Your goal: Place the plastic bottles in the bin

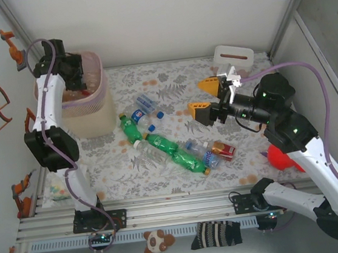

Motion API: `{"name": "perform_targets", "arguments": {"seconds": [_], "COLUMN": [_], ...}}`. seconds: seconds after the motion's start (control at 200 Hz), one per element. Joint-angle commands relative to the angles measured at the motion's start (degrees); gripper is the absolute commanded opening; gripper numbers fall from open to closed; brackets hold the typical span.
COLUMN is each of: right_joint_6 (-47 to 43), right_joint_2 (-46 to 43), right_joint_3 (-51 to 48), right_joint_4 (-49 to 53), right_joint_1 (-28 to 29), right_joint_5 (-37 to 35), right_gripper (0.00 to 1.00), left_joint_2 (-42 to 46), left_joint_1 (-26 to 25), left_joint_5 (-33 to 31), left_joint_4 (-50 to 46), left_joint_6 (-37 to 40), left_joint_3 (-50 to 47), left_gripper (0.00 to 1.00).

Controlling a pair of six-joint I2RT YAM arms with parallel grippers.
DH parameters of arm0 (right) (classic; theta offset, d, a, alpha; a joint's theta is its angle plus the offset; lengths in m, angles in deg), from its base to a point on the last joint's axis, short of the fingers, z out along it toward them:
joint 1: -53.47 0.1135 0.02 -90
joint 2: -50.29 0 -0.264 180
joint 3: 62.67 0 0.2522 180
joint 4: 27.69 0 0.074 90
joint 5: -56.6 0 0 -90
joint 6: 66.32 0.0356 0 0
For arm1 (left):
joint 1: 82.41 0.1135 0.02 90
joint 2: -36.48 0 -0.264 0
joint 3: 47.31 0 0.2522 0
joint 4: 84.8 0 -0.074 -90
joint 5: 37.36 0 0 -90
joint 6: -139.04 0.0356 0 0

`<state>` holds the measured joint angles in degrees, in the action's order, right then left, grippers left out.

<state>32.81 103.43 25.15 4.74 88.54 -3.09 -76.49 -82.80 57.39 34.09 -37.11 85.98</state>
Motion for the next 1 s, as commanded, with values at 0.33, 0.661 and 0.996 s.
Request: {"name": "perform_targets", "arguments": {"seconds": [0.33, 0.661, 0.996], "right_joint_6": [0.2, 5.6, 11.5], "right_joint_2": [1.3, 6.0, 9.1], "right_joint_3": [1.2, 0.2, -4.6], "right_joint_4": [5.6, 17.4, 28.5], "right_joint_1": [0.3, 0.2, 0.3], "right_joint_5": [-7.1, -19.9, -24.4], "right_gripper": [0.81, 0.81, 0.69], "left_joint_2": [15.9, 31.0, 42.7], "left_joint_1": [-0.2, -0.9, -1.5], "left_joint_5": [0.7, 7.1, 20.9], "left_joint_4": [5.5, 25.6, 34.1], "left_joint_6": [9.7, 24.8, 36.3], "left_joint_3": [-5.4, -27.0, -42.9], "left_gripper": [0.83, 0.80, 0.80]}}
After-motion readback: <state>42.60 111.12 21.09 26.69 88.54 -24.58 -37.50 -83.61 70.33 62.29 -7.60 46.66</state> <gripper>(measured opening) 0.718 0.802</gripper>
